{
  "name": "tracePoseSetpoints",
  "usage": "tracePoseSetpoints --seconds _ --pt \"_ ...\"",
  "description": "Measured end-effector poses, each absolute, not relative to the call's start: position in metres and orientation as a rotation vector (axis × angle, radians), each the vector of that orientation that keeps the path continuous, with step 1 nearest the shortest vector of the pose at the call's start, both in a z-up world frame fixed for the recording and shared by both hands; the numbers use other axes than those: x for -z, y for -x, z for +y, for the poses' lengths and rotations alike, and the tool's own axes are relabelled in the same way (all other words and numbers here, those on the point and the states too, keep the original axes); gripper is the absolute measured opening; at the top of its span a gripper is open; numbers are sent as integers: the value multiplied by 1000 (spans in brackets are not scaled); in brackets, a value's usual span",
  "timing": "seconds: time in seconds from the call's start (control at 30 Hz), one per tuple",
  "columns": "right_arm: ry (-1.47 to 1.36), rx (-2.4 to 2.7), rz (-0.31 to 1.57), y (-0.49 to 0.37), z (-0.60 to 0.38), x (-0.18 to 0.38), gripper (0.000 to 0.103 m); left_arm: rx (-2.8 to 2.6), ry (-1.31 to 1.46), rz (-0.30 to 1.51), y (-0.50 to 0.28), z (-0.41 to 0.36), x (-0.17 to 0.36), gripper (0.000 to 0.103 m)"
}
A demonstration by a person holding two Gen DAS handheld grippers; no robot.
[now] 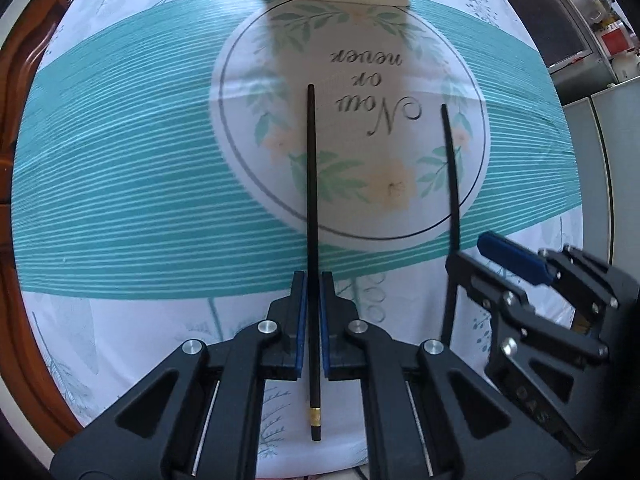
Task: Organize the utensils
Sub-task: 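Grasp one black chopstick with the left tool while the right tool grasps the other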
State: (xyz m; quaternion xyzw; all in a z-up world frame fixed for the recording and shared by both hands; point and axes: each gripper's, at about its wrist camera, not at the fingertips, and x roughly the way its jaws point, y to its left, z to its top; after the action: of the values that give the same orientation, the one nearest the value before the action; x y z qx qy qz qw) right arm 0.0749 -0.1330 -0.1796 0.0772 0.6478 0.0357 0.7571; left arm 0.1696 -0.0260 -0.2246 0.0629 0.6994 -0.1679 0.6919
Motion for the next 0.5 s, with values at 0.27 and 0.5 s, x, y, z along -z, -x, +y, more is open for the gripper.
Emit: tracePoseSetpoints --seconds 0.27,0.5 --pt "18 -13 1433 -84 -105 188 8 386 -105 1568 -166 -2 230 4" --pt "-199 -101 1384 -82 -131 182 4 379 -114 1481 -137 3 232 4"
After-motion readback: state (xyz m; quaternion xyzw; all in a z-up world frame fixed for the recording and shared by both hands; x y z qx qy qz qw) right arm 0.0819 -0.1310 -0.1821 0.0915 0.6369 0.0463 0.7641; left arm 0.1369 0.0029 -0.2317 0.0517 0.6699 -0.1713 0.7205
